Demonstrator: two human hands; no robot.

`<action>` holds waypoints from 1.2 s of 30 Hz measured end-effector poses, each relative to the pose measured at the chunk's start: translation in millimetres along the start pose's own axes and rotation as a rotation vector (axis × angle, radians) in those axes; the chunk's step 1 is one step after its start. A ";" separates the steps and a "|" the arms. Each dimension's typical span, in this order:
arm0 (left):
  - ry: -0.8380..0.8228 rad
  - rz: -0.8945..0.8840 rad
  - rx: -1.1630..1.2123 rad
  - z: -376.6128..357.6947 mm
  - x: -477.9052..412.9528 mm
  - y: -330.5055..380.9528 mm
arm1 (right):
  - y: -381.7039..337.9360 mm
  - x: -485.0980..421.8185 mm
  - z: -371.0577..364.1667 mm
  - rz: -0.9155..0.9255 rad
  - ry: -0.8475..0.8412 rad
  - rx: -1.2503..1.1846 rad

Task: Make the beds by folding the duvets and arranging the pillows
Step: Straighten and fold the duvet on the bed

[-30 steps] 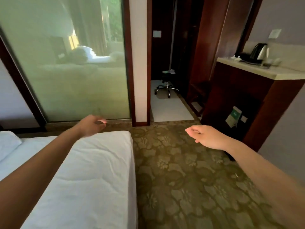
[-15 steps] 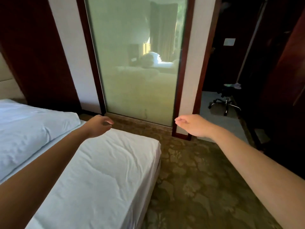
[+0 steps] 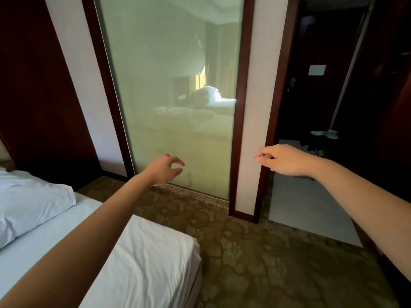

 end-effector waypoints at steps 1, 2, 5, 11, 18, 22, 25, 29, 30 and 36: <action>-0.018 -0.001 -0.004 -14.2 -19.5 8.0 | 17.0 -19.9 -4.0 -0.001 -0.019 -0.002; -0.025 0.006 -0.007 -27.4 -39.5 13.0 | 33.7 -42.2 -9.8 0.004 -0.037 0.005; 0.012 0.057 -0.011 -63.1 -100.5 14.4 | 75.8 -116.3 -29.4 0.055 -0.061 0.019; 0.099 0.276 -0.030 -106.2 -184.8 -16.6 | 116.2 -282.5 -54.4 0.277 -0.076 -0.014; 0.203 0.658 -0.126 -89.7 -183.6 -109.4 | 34.4 -464.5 -129.1 0.522 -0.134 -0.179; 0.199 0.862 -0.253 -73.3 -170.9 -185.4 | -43.4 -521.3 -204.4 0.760 -0.280 -0.233; 0.234 0.972 -0.296 -66.5 -188.8 -243.6 | -90.7 -574.5 -247.3 0.910 -0.335 -0.225; 0.306 1.098 -0.274 -69.3 -228.3 -315.2 | -127.7 -656.0 -282.8 0.961 -0.388 -0.221; 0.333 1.135 -0.248 -73.1 -242.7 -331.4 | -136.5 -680.8 -290.8 0.965 -0.408 -0.209; 0.320 1.286 -0.114 -107.7 -336.2 -424.6 | -186.9 -821.5 -348.2 0.976 -0.437 -0.257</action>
Point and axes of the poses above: each hand's wrist, its own x-axis away from the middle knuckle, its own z-axis out of the back of the hand, y = z × x, the point moved 3 cm from there along -x, towards the middle knuckle, and after that the axes turned 15 degrees about y, right-handed, at the moved point
